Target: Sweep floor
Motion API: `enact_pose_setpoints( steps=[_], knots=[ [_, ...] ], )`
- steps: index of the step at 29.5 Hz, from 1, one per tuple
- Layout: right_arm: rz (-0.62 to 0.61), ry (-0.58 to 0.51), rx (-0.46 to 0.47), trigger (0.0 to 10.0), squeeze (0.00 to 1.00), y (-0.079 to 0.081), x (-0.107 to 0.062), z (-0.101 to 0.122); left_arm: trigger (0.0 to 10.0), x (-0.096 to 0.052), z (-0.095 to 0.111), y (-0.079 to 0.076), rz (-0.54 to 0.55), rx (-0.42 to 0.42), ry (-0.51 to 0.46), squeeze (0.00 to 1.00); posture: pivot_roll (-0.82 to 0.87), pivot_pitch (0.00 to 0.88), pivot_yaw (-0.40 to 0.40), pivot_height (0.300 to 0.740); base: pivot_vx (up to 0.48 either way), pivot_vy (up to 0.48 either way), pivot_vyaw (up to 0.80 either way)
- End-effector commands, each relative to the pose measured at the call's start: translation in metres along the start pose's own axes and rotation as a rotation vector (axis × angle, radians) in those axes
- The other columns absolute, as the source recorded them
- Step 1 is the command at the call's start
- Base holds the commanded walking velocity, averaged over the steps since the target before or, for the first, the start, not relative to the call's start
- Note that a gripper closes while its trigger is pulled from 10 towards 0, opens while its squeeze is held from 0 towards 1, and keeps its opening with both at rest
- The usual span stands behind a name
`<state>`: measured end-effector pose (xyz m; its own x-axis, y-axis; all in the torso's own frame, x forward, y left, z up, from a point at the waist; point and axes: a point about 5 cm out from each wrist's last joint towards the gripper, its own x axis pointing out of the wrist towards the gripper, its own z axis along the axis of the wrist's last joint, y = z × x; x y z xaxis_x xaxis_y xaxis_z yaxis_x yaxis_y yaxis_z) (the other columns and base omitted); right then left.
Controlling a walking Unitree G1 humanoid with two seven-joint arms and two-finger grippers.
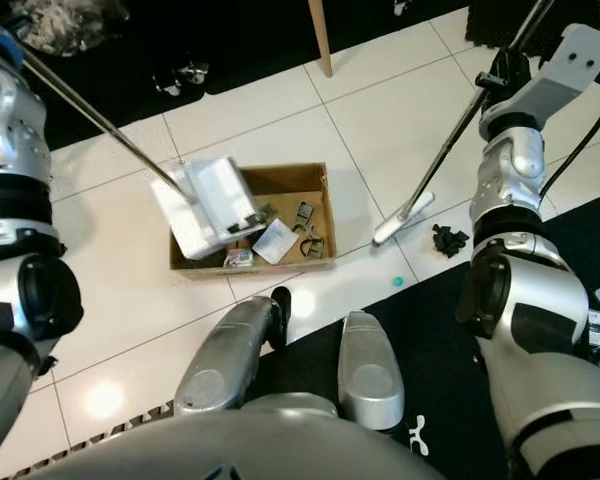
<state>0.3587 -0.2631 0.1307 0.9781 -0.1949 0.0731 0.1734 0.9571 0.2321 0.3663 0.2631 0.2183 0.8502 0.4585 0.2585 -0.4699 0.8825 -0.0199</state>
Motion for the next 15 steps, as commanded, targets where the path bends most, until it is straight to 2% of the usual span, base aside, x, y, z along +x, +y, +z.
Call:
enact_pose_setpoints(
  steps=[1,2,3,4,5,6,11,12,14,15],
  knots=[
    [0.012,-0.031,-0.005,10.0,0.00,0.002,0.004,0.008,10.0,-0.001,0.025,-0.008,-0.040,0.089,-0.182,0.00,-0.05,0.075,-0.016,0.740,0.000,0.000,0.00],
    [0.012,-0.031,-0.005,10.0,0.00,0.002,0.004,0.008,10.0,-0.001,0.025,-0.008,-0.040,0.089,-0.182,0.00,-0.05,0.075,-0.016,0.740,0.000,0.000,0.00],
    [0.015,-0.033,-0.005,10.0,0.00,0.003,0.004,0.009,10.0,0.003,0.030,-0.005,-0.013,-0.081,-0.150,0.00,-0.05,0.071,-0.016,0.740,0.000,0.000,0.00],
    [0.015,-0.033,-0.005,10.0,0.00,0.003,0.004,0.009,10.0,0.003,0.030,-0.005,-0.013,-0.081,-0.150,0.00,-0.05,0.071,-0.016,0.740,0.000,0.000,0.00],
    [0.015,-0.035,-0.007,10.0,0.00,0.002,0.004,0.010,10.0,0.008,0.030,-0.001,0.009,-0.214,-0.106,0.00,-0.05,0.064,-0.015,0.740,0.000,0.000,0.00],
    [0.015,-0.036,-0.008,10.0,0.00,0.002,0.004,0.010,10.0,0.010,0.030,0.001,0.021,-0.259,-0.085,0.00,-0.05,0.064,-0.015,0.740,0.000,0.000,0.00],
    [0.013,-0.037,-0.010,10.0,0.00,0.000,0.004,0.011,10.0,0.012,0.031,0.007,0.037,-0.264,-0.090,0.00,-0.05,0.062,-0.015,0.740,0.000,0.000,0.00],
    [0.012,-0.037,-0.012,10.0,0.00,-0.001,0.004,0.011,10.0,0.014,0.030,0.015,0.064,-0.197,-0.104,0.00,-0.06,0.061,-0.015,0.740,0.000,0.000,0.00],
    [0.011,-0.038,-0.013,10.0,0.00,-0.002,0.004,0.011,10.0,0.014,0.024,0.020,0.098,-0.258,-0.065,0.00,-0.06,0.061,-0.015,0.740,0.000,0.000,0.00],
    [0.011,-0.038,-0.013,10.0,0.00,-0.002,0.004,0.011,10.0,0.014,0.024,0.020,0.098,-0.258,-0.065,0.00,-0.06,0.061,-0.015,0.740,0.000,0.000,0.00]
  ],
)
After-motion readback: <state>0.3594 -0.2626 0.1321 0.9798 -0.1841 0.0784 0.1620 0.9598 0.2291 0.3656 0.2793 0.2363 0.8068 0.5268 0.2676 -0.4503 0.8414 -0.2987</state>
